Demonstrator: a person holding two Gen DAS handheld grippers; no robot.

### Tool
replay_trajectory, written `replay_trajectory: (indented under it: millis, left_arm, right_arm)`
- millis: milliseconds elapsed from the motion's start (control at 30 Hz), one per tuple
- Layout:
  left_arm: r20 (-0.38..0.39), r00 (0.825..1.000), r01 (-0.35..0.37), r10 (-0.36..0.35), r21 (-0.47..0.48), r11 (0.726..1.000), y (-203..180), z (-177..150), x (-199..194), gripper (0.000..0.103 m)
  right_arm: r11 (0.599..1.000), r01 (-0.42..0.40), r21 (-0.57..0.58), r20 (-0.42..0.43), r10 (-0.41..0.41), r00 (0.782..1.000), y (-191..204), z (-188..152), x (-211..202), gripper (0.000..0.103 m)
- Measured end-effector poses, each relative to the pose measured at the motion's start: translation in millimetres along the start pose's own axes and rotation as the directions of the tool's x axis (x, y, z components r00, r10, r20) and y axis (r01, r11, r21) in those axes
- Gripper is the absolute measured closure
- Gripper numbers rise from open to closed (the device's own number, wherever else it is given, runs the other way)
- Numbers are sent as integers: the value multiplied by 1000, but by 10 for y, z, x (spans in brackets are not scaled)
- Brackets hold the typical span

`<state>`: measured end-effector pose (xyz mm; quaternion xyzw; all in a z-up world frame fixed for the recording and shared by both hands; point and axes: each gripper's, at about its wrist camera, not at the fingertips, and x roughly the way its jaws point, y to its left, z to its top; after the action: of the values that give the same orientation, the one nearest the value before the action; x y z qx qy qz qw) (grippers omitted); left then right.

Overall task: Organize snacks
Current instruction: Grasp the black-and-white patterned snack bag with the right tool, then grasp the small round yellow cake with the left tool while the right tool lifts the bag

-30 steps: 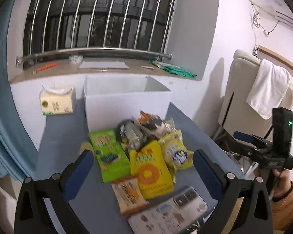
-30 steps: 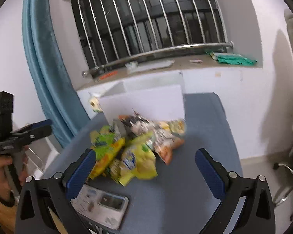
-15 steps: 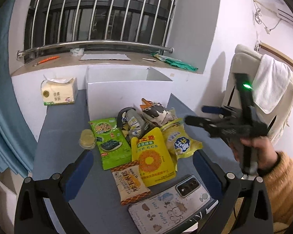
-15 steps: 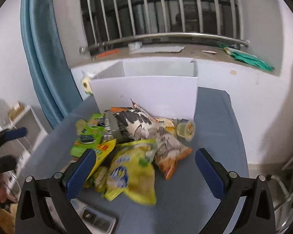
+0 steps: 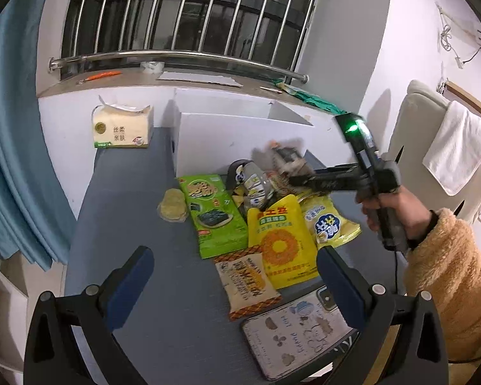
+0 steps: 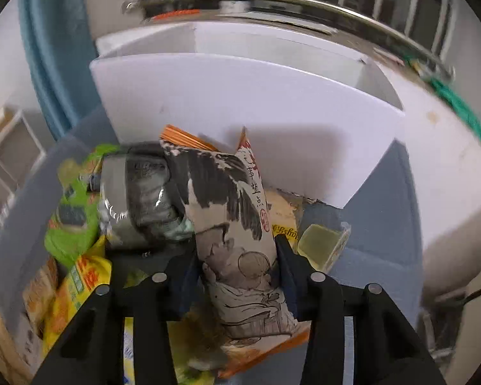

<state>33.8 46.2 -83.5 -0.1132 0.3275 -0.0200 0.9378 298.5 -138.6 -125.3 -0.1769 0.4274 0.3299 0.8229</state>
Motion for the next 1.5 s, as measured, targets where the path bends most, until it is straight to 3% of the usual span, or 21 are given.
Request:
replay_trajectory:
  millis: [300, 500, 633, 700, 833, 933, 1067, 1100, 1167, 1333, 1500]
  left_arm:
    - [-26, 1000, 6, -7, -27, 1000, 176, 127, 301, 0]
    - [-111, 991, -75, 76, 8, 997, 389, 349, 841, 0]
    - [-177, 967, -168, 181, 86, 982, 588, 430, 1254, 1]
    - [-206, 960, -173, 191, 101, 980, 679, 448, 1386, 5]
    - [-235, 954, -160, 186, 125, 979, 792, 458, 1570, 13]
    - [-229, 962, -132, 151, 98, 986, 825, 509, 1637, 25]
    - [-234, 970, -50, 61, 50, 997, 799, 545, 1690, 61]
    - [-230, 970, -60, 73, 65, 996, 763, 549, 1671, 67]
    - [-223, 968, -89, 113, 114, 990, 695, 535, 1611, 69]
    - [-171, 973, -136, 153, 109, 985, 775, 491, 1356, 69]
    - [-78, 990, -110, 114, 63, 992, 782, 593, 968, 69]
  right_arm:
    - [979, -113, 167, 180, 83, 980, -398, -255, -737, 63]
    - [956, -181, 230, 348, 93, 933, -554, -493, -1405, 64]
    - [939, -234, 251, 430, 109, 896, -524, -776, -1746, 64]
    - [933, -253, 256, 455, 114, 883, -482, -959, -1893, 64]
    - [923, -270, 274, 473, 115, 874, -396, -1181, -2026, 64]
    - [910, -290, 296, 470, 125, 874, -370, -1329, -2036, 64]
    - [899, -302, 318, 457, 134, 879, -378, -1361, -1967, 64]
    - [897, -302, 322, 455, 133, 880, -377, -1359, -1960, 64]
    - [896, -303, 324, 450, 136, 883, -349, -1354, -1953, 64]
    - [905, -304, 298, 453, 145, 879, -284, -1337, -1953, 64]
    - [902, -319, 292, 446, 167, 879, -222, -1260, -1859, 64]
